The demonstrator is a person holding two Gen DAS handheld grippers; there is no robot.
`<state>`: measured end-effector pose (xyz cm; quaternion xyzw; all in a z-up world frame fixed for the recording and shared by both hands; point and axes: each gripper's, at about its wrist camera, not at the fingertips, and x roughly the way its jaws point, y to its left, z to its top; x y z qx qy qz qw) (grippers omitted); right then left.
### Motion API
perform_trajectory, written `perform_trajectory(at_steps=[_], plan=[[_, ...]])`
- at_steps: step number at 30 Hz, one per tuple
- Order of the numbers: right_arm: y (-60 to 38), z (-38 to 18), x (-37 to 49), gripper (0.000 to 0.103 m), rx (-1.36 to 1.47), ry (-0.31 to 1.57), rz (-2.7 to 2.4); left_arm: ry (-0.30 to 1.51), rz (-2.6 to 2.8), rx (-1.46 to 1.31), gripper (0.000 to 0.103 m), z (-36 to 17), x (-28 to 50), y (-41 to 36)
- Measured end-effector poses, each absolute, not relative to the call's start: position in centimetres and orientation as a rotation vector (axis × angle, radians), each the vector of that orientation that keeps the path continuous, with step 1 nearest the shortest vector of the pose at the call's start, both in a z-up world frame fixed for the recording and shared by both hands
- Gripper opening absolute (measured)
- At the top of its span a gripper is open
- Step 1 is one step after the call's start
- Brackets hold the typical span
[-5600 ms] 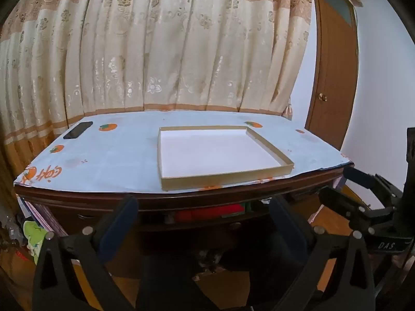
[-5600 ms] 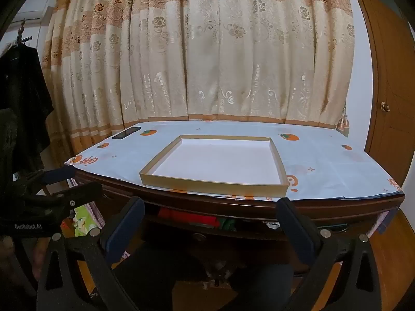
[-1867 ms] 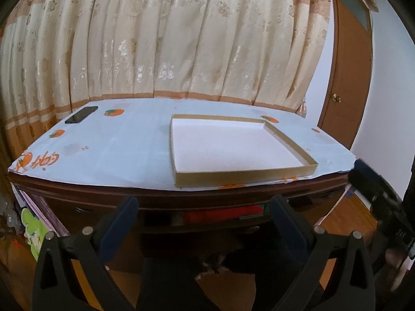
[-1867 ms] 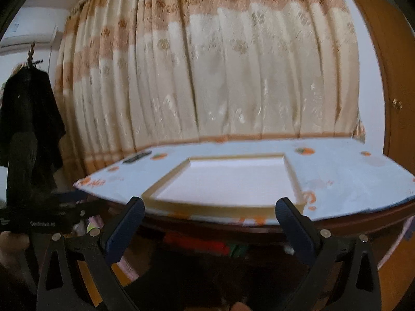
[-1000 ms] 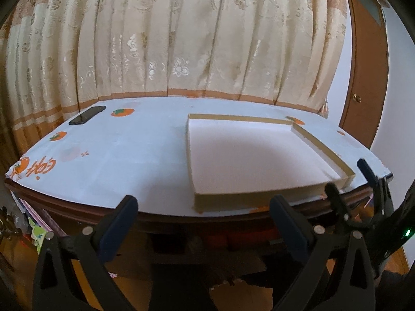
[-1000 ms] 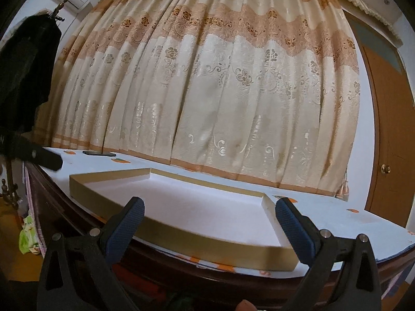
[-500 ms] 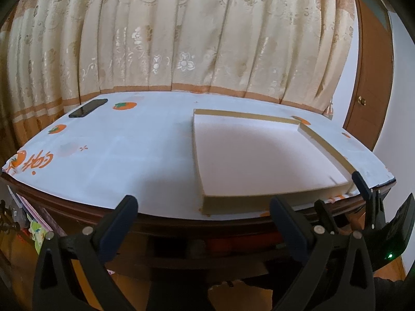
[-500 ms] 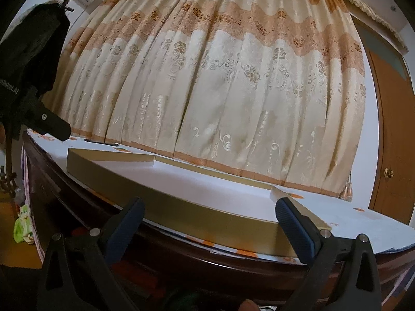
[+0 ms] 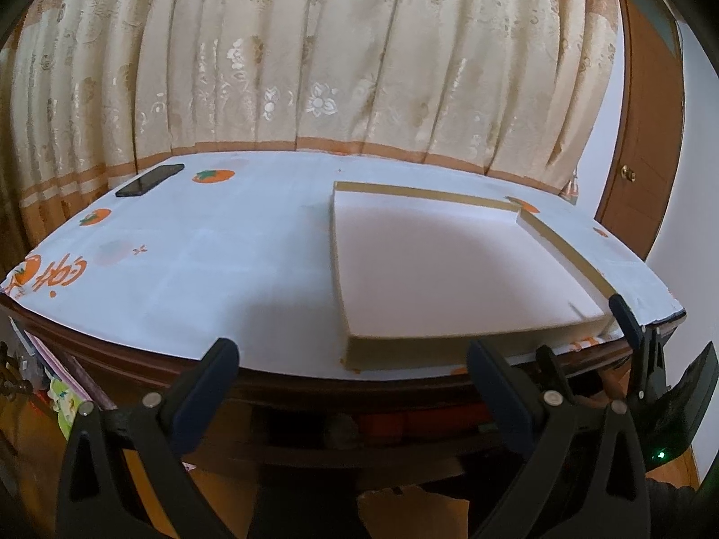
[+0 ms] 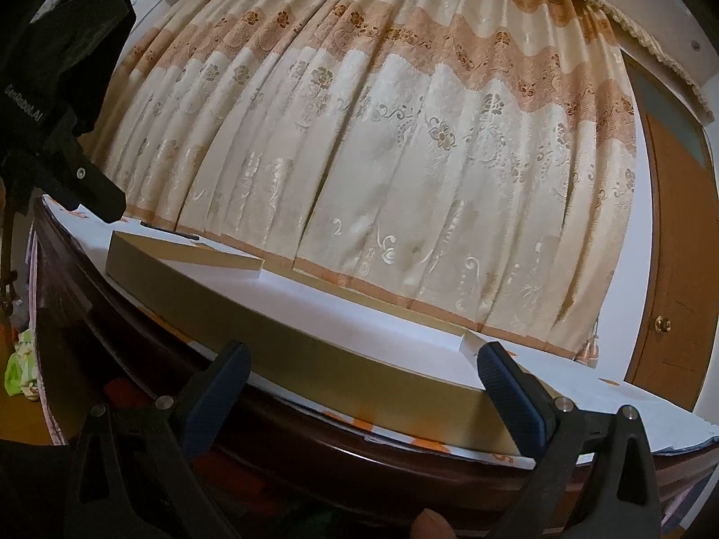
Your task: Take underwear out of drawer
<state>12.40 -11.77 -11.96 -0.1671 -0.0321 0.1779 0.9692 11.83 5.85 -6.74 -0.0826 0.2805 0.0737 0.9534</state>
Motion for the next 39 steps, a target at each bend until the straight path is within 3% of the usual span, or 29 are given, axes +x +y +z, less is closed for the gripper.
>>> perform_trajectory(at_steps=[23, 39], plan=[[-12.4, -11.6, 12.0, 0.102, -0.31, 0.126, 0.386, 0.573, 0.135, -0.107, 0.103, -6.7, 10.1, 3.9], [-13.1, -11.6, 9.9, 0.102, -0.315, 0.132, 0.377, 0.568, 0.129, -0.08, 0.103, -6.7, 8.4, 3.1]])
